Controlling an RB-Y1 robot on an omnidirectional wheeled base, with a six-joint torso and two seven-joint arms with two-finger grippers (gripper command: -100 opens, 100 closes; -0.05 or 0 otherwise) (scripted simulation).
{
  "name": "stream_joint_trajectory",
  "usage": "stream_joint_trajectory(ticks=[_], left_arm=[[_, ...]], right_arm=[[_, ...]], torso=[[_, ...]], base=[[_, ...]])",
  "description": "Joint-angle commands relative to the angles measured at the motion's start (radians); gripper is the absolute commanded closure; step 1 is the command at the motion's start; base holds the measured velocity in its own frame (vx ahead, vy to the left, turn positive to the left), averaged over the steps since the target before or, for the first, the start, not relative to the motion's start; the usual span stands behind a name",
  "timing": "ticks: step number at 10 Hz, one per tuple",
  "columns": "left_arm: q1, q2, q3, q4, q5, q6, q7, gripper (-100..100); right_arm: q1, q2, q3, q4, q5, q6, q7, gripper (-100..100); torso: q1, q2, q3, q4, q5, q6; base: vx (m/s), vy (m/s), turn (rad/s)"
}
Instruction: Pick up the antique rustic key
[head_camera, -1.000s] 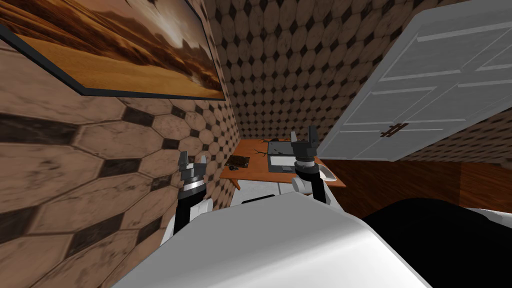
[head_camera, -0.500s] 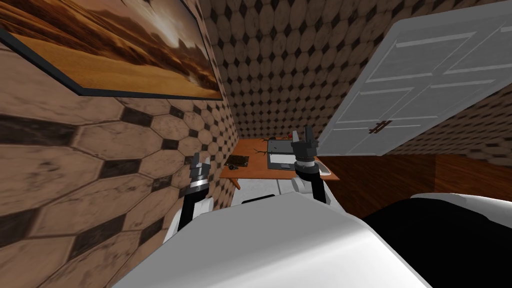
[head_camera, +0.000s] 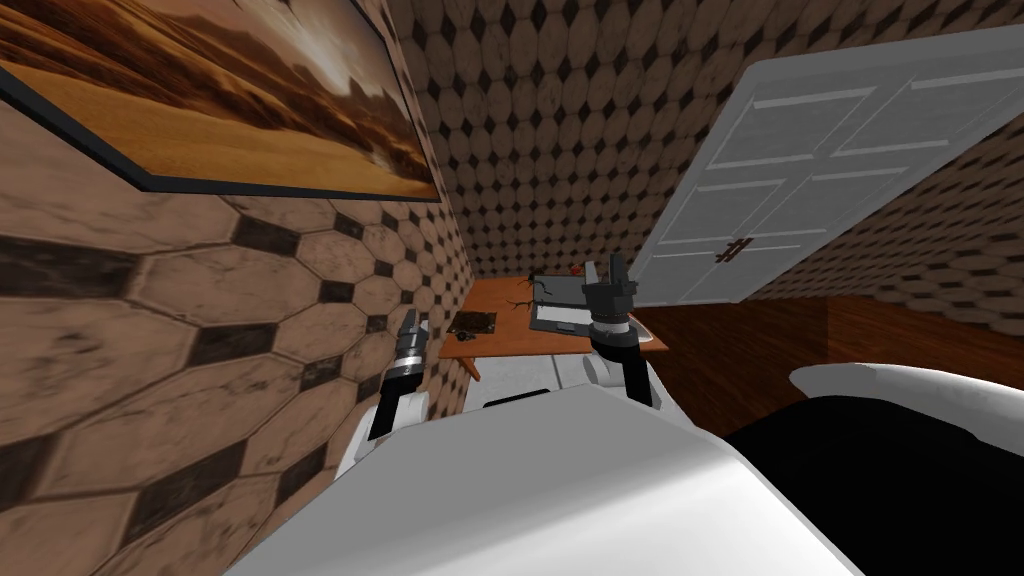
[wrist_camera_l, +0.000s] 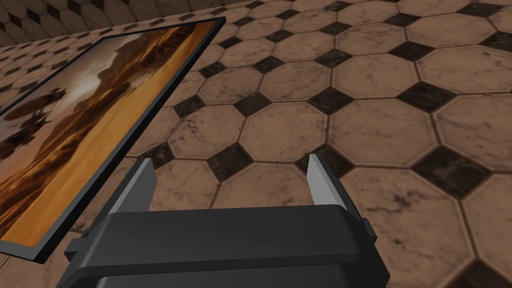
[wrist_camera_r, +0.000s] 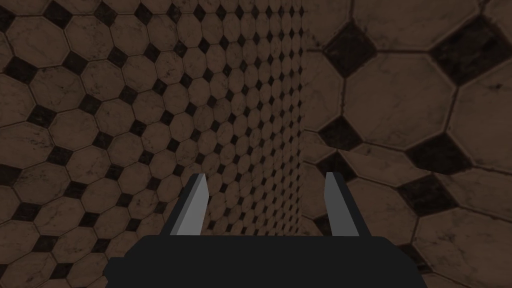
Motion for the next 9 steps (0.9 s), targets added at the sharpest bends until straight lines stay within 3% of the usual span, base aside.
stream_joint_trajectory(ticks=[1,9], left_arm=[[-0.007,0.007,-0.001,0.03,-0.003,0.011,-0.004,-100],[-0.118,0.068,-0.013,0.281,-0.047,0.115,-0.039,-100]], right_arm=[[0.0,0.0,0.0,0.0,0.0,0.0,0.0,0],[0.0,0.0,0.0,0.0,0.0,0.0,0.0,0]], torso=[[0.0,0.0,0.0,0.0,0.0,0.0],[-0.001,-0.001,-0.001,0.0,0.0,0.0]], base=[[-0.002,0.046,-0.046],[0.006,0.04,-0.086]])
